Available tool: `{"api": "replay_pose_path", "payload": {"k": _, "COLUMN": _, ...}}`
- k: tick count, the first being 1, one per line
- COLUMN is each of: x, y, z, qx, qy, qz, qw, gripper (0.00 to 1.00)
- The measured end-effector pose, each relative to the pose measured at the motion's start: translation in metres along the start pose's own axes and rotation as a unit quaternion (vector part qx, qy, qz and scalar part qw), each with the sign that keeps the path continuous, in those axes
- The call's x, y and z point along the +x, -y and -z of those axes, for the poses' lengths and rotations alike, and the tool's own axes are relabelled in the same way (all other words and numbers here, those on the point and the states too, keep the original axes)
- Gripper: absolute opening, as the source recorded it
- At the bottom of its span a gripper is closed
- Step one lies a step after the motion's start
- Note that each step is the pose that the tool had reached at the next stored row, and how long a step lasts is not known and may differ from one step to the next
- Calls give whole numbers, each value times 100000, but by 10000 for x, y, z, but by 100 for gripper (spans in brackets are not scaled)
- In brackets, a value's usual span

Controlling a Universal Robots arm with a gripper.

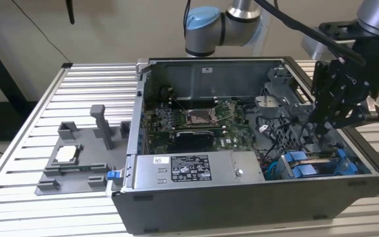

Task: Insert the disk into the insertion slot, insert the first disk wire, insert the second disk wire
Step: 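Insert the second disk wire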

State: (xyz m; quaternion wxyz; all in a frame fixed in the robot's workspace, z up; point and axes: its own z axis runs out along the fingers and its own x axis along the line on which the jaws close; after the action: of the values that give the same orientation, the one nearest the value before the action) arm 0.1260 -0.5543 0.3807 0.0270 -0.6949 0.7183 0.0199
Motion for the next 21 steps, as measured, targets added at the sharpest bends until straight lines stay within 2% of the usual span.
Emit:
{"api": "replay_pose_path", "payload": {"k": 6, "x": -14, "y": -112, "z": 8, "qx": 290, "qy": 11, "qz": 44, "qw": 100000, "gripper": 34}}
{"api": "replay_pose_path", "payload": {"k": 11, "x": -25, "y": -161, "z": 59, "qx": 1594, "qy": 59, "qz": 131, "qw": 99987, "gripper": 34}}
{"api": "replay_pose_path", "payload": {"k": 14, "x": -32, "y": -204, "z": 65, "qx": 2054, "qy": 73, "qz": 160, "qw": 99979, "gripper": 34}}
{"api": "replay_pose_path", "payload": {"k": 21, "x": -94, "y": -270, "z": 61, "qx": 2144, "qy": 76, "qz": 169, "qw": 99977, "gripper": 34}}
